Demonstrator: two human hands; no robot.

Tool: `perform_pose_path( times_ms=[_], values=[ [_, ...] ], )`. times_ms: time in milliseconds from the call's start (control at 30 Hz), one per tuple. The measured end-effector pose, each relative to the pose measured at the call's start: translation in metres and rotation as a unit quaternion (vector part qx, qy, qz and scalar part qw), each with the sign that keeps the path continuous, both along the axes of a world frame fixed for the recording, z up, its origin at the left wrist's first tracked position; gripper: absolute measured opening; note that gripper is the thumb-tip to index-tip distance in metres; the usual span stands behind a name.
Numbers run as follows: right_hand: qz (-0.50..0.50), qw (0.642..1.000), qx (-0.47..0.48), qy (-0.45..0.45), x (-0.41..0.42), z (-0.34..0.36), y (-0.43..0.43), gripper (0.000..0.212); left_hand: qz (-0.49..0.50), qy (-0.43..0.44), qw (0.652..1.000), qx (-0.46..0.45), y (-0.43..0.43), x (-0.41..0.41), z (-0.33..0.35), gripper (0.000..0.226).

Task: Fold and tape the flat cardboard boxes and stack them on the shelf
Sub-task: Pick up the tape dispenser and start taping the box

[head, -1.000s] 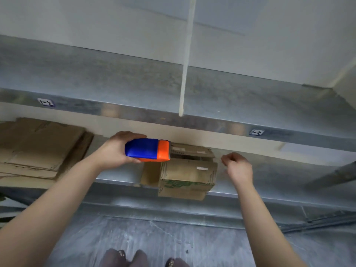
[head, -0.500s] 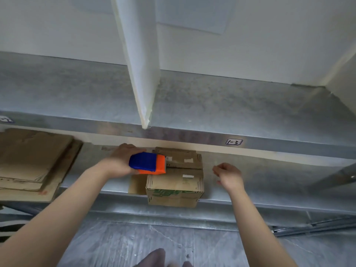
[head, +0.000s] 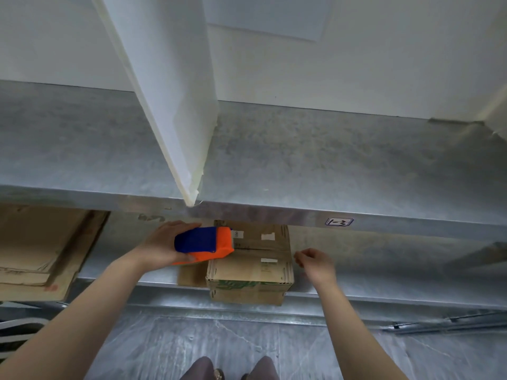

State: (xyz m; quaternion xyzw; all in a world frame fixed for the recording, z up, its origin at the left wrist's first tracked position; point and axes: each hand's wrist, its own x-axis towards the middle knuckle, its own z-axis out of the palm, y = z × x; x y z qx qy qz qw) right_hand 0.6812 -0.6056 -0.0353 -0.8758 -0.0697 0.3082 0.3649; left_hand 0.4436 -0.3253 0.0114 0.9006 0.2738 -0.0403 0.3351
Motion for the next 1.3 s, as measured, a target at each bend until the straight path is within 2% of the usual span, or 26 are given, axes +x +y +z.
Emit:
perform_pose_path(
  times_ms=[167, 233, 333, 400, 500, 600, 700, 800, 933, 1300],
  values=[
    [-0.079, 0.994, 0.065, 0.039, -0.019, -0.011, 0.008, 0.013, 0.000, 0.000, 1.000, 0.006, 0.000, 0.001, 0.000, 0.081],
    [-0.110, 0.992, 0.068, -0.009, -0.025, -0.009, 0.006, 0.023, -0.001, -0.003, 1.000, 0.008, -0.002, 0.002, 0.001, 0.081],
    [-0.071, 0.988, 0.086, -0.106, -0.034, -0.004, 0.001, 0.009, -0.004, -0.003, 1.000, 0.010, -0.004, 0.004, 0.003, 0.080],
    [-0.025, 0.988, 0.122, -0.093, -0.040, -0.001, -0.004, 0.022, -0.003, -0.004, 1.000, 0.009, -0.007, 0.005, 0.003, 0.080],
    [0.036, 0.984, 0.176, -0.010, -0.044, 0.004, -0.016, 0.039, -0.001, -0.007, 1.000, 0.011, -0.008, 0.005, 0.003, 0.080],
    [0.163, 0.979, 0.106, -0.057, -0.047, 0.006, -0.020, 0.086, 0.005, -0.004, 1.000, 0.012, -0.009, 0.003, 0.001, 0.081],
    [0.177, 0.975, 0.097, -0.088, -0.046, 0.009, -0.017, 0.103, 0.011, -0.001, 1.000, 0.010, -0.009, 0.001, -0.001, 0.082],
    [0.183, 0.975, 0.099, -0.078, -0.044, 0.009, -0.017, 0.109, 0.014, -0.011, 1.000, 0.005, -0.010, -0.001, -0.004, 0.082],
    [0.176, 0.974, 0.107, -0.090, -0.044, 0.008, -0.014, 0.105, 0.011, -0.032, 0.999, 0.009, -0.009, -0.002, -0.006, 0.080],
    [0.181, 0.978, 0.097, -0.024, -0.035, 0.008, -0.005, 0.103, -0.038, -0.036, 0.999, -0.013, 0.016, -0.027, -0.001, 0.074]
  ],
)
